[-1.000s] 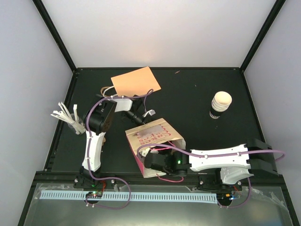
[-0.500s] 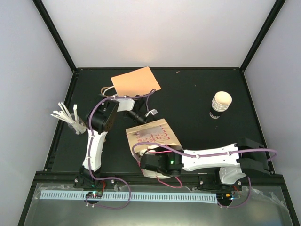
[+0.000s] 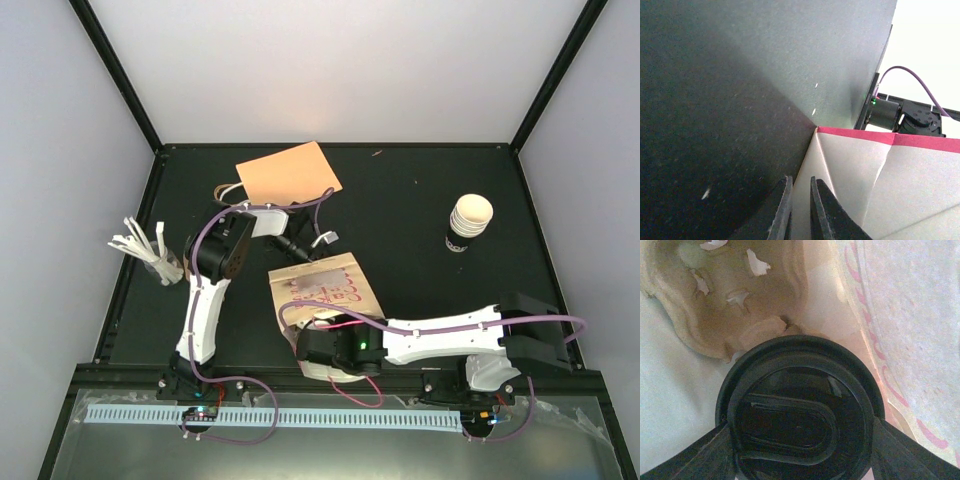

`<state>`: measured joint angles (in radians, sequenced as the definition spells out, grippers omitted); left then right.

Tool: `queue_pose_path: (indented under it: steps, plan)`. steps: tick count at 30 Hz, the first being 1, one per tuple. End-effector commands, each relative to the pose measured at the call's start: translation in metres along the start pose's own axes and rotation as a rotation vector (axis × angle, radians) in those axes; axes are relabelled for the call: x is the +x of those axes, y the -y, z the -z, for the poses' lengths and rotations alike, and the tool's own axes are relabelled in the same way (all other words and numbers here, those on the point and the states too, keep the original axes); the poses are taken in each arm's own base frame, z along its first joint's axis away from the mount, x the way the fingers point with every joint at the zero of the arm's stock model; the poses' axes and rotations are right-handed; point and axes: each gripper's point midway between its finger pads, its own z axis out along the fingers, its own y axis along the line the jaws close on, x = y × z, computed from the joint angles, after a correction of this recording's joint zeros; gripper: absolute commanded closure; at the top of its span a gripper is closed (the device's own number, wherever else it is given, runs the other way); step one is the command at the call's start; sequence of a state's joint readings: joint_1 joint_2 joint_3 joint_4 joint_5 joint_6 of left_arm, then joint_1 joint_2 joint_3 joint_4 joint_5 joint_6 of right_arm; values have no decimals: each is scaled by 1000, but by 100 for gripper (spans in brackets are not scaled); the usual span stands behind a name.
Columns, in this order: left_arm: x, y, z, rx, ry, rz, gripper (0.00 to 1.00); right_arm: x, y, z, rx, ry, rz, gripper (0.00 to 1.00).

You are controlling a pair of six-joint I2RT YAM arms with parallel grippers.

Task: Pack the takeout coffee

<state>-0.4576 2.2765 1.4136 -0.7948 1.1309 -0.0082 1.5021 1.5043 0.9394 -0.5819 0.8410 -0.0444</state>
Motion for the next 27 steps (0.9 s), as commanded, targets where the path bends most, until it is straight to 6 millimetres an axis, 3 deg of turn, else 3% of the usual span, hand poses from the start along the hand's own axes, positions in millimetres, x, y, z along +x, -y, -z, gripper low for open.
queue_pose_path:
  steps: [1,13,27]
  plan:
    - [1,8,-14,84,-32,-42,86,6,-12,-5,-57,-16,-115,57]
    - [3,13,-22,111,-46,-55,86,2,-5,2,-63,-14,-343,55]
    - [7,17,-25,124,-59,-55,86,22,5,-1,-33,9,-468,54]
